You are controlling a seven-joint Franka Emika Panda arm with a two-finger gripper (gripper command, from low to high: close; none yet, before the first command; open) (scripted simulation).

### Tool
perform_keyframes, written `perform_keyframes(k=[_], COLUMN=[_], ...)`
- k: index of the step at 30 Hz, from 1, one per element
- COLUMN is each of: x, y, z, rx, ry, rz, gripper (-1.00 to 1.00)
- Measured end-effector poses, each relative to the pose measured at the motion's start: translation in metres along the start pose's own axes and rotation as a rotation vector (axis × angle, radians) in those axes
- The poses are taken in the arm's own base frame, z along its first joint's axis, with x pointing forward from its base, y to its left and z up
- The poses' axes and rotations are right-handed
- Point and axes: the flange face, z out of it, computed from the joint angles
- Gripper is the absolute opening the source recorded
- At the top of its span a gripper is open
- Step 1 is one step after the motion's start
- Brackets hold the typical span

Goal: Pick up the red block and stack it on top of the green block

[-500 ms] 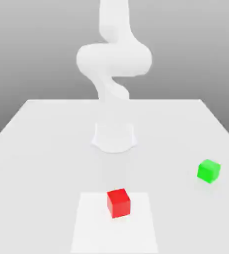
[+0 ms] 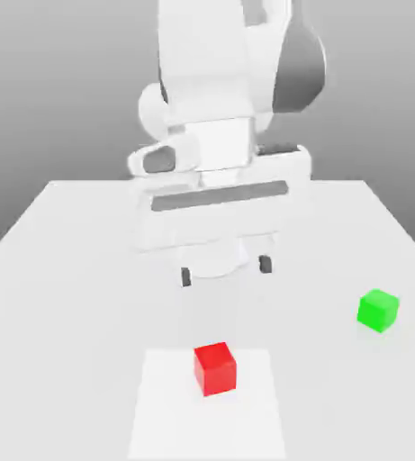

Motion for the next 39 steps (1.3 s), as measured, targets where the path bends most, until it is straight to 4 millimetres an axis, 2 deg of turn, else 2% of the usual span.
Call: perform_keyframes(k=[2,4,14,15,22,28,34,37,39], x=[-0.022,-0.034,-0.043,-0.044,-0.044,-0.038,-0.041,-0.076,-0.096], y=[0.017,0.028,0.039,0.04,0.04,0.033,0.029,-0.018,-0.04], z=[0.043,0.067,0.129,0.134,0.134,0.1,0.071,0.068,0.066], rx=[-0.072,-0.11,-0.123,-0.123,-0.123,-0.121,-0.123,-0.116,-0.113], ry=[-0.05,-0.073,-0.081,-0.082,-0.083,-0.077,-0.084,-0.095,-0.1], rz=[-0.038,-0.059,-0.068,-0.067,-0.067,-0.071,-0.065,-0.188,-0.244], gripper=[0.0,0.0,0.0,-1.0,-1.0,-1.0,-1.0,-1.0,-1.0])
